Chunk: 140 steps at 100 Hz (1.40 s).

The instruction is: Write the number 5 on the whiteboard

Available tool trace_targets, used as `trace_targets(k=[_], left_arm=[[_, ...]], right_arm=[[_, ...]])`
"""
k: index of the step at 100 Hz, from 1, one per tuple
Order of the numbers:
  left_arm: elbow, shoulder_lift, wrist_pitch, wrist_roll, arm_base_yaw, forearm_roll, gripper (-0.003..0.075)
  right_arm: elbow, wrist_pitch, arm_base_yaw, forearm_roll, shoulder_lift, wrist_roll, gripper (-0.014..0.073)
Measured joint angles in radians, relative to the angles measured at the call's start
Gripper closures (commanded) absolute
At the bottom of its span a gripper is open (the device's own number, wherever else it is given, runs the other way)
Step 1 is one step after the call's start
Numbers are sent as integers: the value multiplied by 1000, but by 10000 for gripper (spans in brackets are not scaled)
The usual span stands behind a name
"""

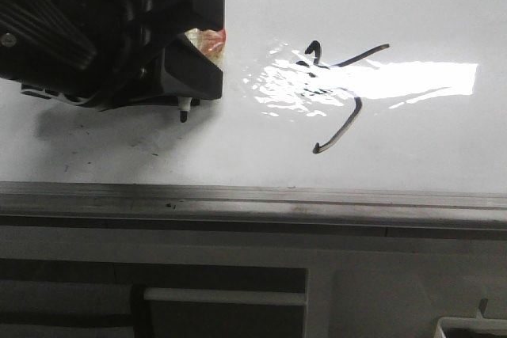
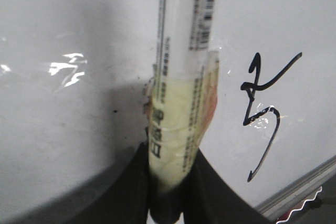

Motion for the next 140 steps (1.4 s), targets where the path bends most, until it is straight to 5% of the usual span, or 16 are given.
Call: trace_targets(k=[87,109,140], left_arm=[[-6,0,34,0,0,-5,590],[-9,0,38,0,0,-5,469],[-9,0,38,0,-1,-5,463]], right_arm=[[0,-10,0,0,0,2,654],[0,-10,0,0,0,2,654],[0,-28,0,0,0,4,654]])
